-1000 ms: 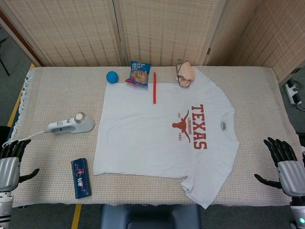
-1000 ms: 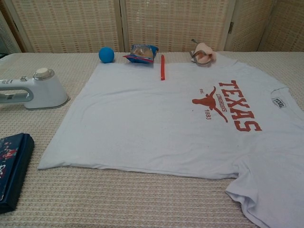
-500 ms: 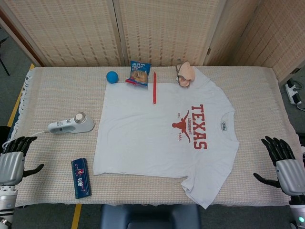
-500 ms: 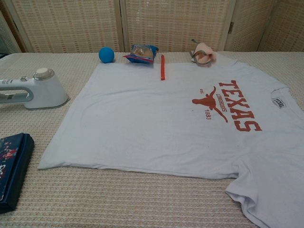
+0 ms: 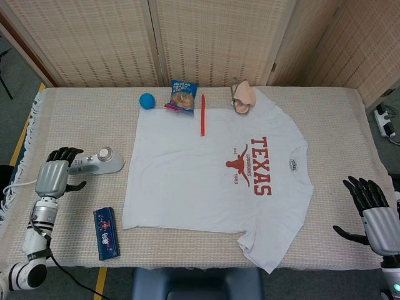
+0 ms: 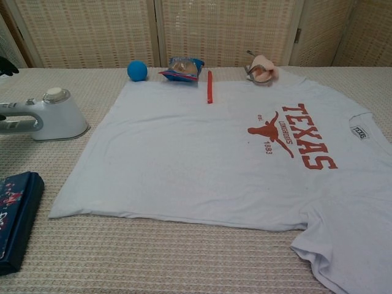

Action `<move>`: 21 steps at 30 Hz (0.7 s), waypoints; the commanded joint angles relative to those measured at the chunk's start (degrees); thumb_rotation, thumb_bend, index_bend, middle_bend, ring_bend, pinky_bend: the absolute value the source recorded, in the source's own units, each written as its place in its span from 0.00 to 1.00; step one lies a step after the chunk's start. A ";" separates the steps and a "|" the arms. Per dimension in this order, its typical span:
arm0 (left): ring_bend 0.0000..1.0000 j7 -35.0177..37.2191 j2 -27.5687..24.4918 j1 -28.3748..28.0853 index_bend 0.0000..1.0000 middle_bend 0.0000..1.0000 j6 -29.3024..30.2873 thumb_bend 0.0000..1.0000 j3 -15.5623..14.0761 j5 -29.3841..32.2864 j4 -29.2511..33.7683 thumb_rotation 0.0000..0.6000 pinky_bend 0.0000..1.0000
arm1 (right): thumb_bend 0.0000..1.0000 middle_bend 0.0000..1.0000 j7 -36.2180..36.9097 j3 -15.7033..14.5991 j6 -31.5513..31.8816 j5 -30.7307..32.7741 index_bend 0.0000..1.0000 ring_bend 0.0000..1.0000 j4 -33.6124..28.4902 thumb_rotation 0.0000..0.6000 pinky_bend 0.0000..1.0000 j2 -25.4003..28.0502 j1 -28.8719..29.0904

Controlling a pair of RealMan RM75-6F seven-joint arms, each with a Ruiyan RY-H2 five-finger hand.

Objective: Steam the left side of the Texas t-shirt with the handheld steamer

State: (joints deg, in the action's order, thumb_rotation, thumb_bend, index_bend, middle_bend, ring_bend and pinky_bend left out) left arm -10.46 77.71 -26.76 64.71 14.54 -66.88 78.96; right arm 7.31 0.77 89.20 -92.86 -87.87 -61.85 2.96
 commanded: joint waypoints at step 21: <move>0.22 -1.44 18.73 -12.33 0.34 0.31 -12.84 0.27 2.81 8.66 -34.23 1.00 0.24 | 0.03 0.04 -2.49 0.31 -0.46 1.98 0.00 0.00 -2.28 0.92 0.01 1.27 -0.93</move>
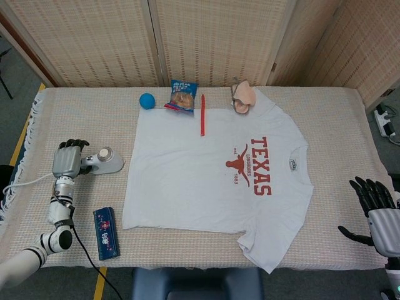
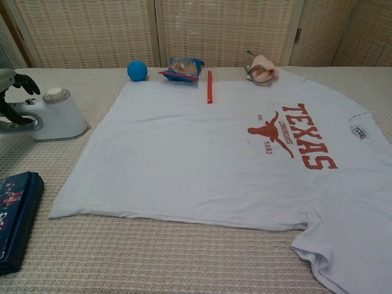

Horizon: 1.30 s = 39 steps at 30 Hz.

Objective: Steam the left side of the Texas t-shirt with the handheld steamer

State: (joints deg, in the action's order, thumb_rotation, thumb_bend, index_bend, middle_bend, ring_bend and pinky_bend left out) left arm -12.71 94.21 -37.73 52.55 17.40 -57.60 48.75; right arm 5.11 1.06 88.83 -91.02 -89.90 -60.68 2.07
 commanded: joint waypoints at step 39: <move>0.86 37.13 5.19 -2.59 0.94 1.00 8.05 0.38 -2.48 -16.09 -13.97 1.00 0.67 | 0.39 0.05 -4.83 -4.99 -18.88 -5.02 0.00 0.00 -5.44 0.90 0.01 -1.47 9.05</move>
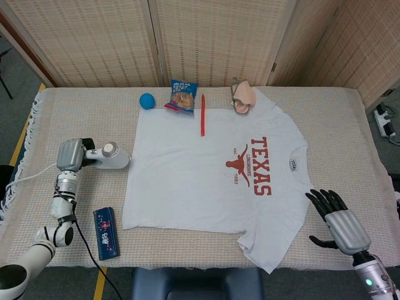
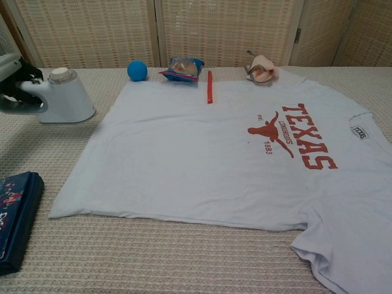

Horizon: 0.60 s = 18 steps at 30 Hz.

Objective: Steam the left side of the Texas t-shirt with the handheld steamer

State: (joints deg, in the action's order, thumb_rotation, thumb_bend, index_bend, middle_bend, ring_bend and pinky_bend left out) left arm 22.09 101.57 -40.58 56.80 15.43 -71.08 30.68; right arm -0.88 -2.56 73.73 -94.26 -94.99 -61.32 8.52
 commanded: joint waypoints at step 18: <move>0.86 -11.36 -2.15 -2.55 0.95 1.00 11.12 0.40 -4.30 -11.48 27.50 1.00 0.72 | 0.70 0.05 9.42 -5.43 -14.67 -6.78 0.00 0.00 11.77 0.62 0.00 -13.19 11.32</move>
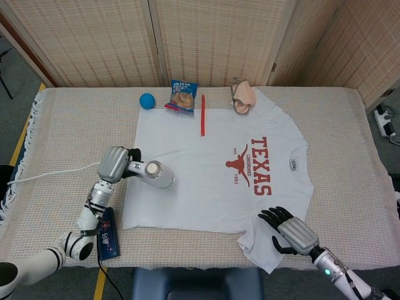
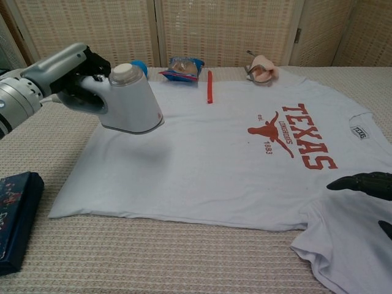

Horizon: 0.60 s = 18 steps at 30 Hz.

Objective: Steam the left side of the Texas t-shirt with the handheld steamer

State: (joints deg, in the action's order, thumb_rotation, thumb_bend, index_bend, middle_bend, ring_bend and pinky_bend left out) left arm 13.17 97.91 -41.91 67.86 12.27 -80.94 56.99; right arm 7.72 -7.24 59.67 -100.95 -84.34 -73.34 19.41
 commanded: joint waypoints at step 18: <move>0.86 -6.10 13.64 -4.05 0.94 1.00 -2.48 0.40 -3.73 -3.52 -10.85 1.00 0.72 | 0.70 0.05 2.44 -3.17 -0.10 0.85 0.00 0.00 4.40 0.62 0.00 -3.68 1.23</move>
State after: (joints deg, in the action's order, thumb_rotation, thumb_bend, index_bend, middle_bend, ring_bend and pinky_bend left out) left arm 7.07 110.09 -45.70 65.59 8.75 -84.40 48.12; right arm 10.13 -10.39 59.54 -100.13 -79.95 -77.02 20.62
